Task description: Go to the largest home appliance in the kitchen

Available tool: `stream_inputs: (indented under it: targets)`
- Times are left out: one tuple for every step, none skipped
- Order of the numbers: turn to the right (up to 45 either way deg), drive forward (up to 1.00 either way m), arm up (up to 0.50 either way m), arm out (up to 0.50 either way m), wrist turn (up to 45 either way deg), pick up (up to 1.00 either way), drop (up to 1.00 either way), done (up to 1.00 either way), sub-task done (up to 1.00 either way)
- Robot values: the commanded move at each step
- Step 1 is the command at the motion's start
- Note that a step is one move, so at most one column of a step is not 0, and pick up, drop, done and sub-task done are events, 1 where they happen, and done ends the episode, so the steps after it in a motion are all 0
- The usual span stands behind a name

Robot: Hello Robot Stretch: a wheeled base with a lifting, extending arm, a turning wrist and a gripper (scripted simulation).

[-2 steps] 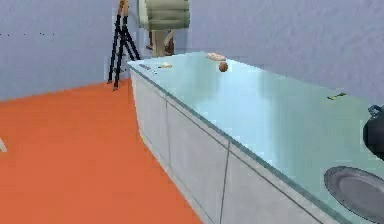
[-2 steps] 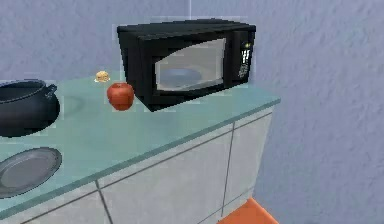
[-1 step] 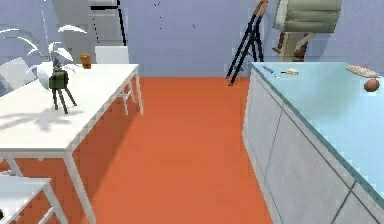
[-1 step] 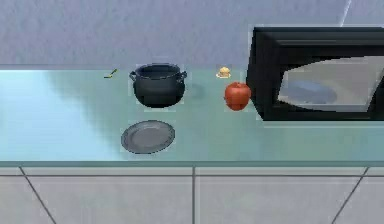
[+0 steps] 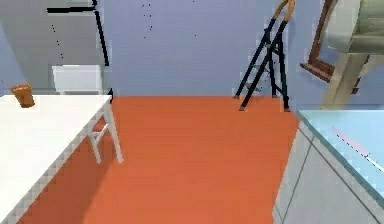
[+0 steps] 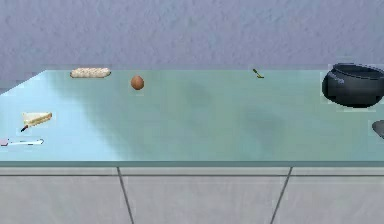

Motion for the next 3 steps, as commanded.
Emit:
stream_inputs:
  targets:
    - [-3.0, 0.0, 0.0, 0.0, 0.0, 0.0, 0.0, 0.0, 0.0]
    - [0.0, 1.0, 0.0, 0.0, 0.0, 0.0, 0.0, 0.0, 0.0]
    - [0.0, 0.95, 0.0, 0.0, 0.0, 0.0, 0.0, 0.0, 0.0]
